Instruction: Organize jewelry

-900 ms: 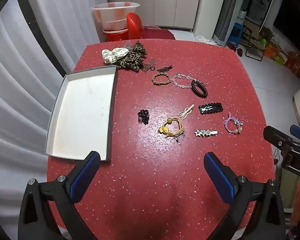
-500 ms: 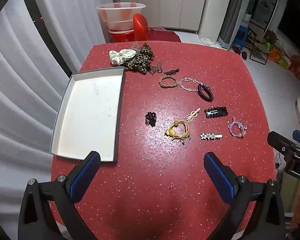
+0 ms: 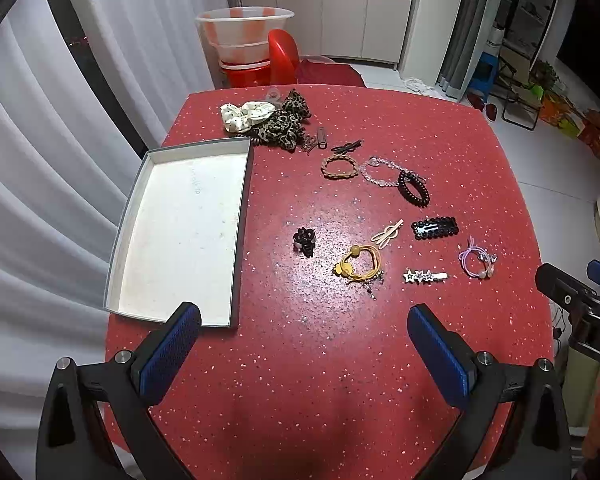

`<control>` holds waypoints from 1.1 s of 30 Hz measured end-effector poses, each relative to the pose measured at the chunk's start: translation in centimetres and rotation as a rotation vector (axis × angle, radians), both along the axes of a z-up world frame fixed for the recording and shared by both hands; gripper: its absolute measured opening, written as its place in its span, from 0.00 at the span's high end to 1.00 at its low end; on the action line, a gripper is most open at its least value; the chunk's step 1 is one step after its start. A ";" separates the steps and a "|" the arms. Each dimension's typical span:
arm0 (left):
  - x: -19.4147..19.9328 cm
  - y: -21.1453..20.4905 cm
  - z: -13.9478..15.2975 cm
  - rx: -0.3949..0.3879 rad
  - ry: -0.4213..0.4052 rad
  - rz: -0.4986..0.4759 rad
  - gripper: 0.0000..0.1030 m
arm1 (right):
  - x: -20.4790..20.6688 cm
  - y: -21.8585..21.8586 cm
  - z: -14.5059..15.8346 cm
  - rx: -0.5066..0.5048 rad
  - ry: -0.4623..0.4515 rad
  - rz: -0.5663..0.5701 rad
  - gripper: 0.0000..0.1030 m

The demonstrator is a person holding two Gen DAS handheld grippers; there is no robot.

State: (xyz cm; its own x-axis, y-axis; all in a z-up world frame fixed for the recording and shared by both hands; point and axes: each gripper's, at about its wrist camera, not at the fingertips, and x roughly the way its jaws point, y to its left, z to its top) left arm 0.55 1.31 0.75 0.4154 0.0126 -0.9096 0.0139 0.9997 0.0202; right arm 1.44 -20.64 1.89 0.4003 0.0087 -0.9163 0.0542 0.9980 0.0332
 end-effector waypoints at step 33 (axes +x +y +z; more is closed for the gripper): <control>0.6 0.5 -0.3 -0.001 0.011 0.009 0.00 | -0.2 0.1 -0.2 -0.002 -0.004 0.007 0.00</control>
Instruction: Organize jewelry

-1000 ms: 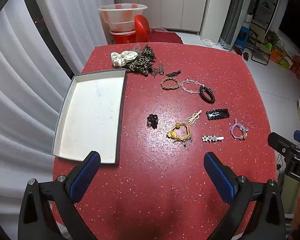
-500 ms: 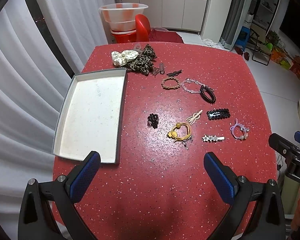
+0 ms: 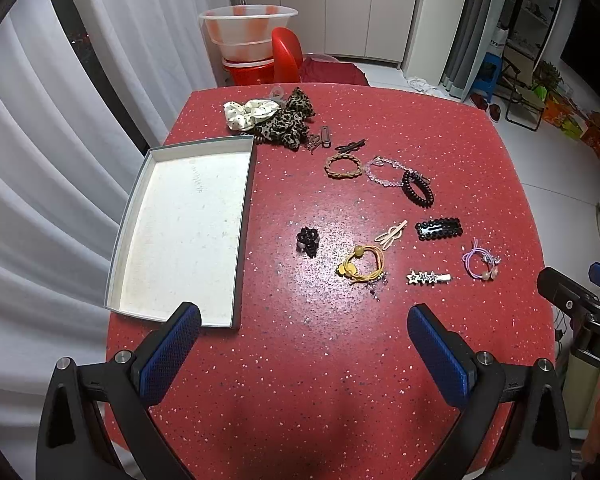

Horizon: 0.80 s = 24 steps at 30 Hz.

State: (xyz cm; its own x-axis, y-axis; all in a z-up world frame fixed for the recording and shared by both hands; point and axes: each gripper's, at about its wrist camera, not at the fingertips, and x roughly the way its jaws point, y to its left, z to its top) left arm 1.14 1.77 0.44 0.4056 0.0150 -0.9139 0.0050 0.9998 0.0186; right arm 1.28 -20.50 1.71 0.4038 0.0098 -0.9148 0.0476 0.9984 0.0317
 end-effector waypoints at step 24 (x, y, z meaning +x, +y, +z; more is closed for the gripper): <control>0.1 0.0 -0.3 0.005 0.000 -0.002 0.00 | 0.2 0.2 0.0 -0.001 0.001 0.003 0.00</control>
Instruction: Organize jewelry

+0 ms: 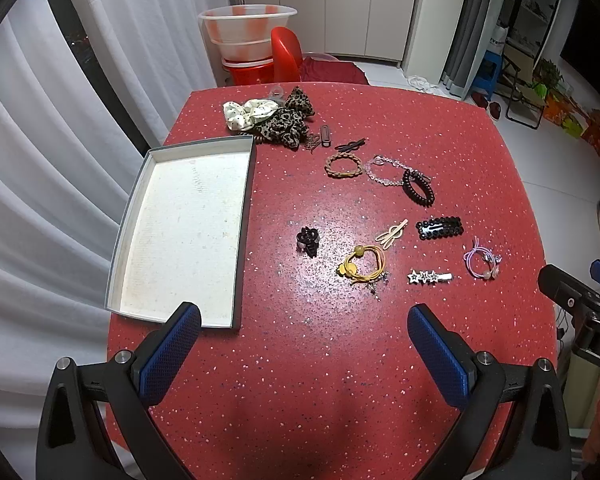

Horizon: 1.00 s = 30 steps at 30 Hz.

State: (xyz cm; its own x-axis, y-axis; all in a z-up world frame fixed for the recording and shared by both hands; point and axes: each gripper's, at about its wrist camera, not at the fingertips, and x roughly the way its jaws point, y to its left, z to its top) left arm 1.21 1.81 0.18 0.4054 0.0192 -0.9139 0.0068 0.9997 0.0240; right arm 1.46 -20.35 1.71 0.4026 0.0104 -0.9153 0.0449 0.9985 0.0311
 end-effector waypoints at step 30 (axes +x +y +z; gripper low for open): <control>-0.2 -0.1 -0.2 0.004 0.001 -0.001 0.00 | 0.1 0.3 0.0 0.001 0.001 0.001 0.00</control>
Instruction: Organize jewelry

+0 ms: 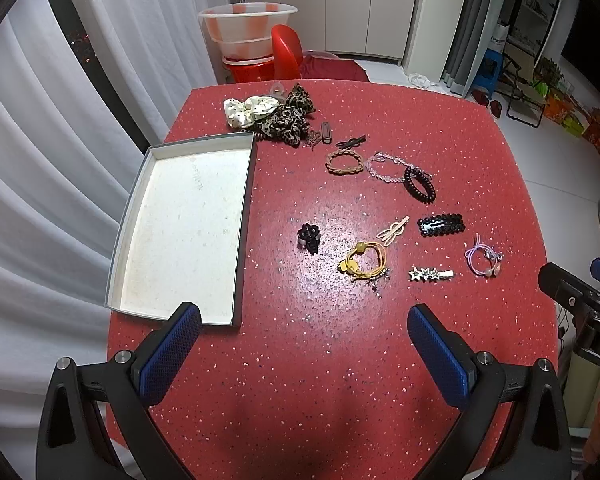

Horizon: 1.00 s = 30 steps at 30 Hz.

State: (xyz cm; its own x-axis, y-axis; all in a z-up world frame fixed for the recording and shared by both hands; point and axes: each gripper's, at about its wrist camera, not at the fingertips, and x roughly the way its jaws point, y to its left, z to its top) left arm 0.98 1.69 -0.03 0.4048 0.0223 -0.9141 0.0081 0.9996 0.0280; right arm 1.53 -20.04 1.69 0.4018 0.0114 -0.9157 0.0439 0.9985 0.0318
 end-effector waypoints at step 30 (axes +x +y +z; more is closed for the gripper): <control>0.6 0.0 -3.8 0.001 0.096 0.009 0.00 | -0.7 -2.1 -4.1 0.026 0.105 -0.066 0.00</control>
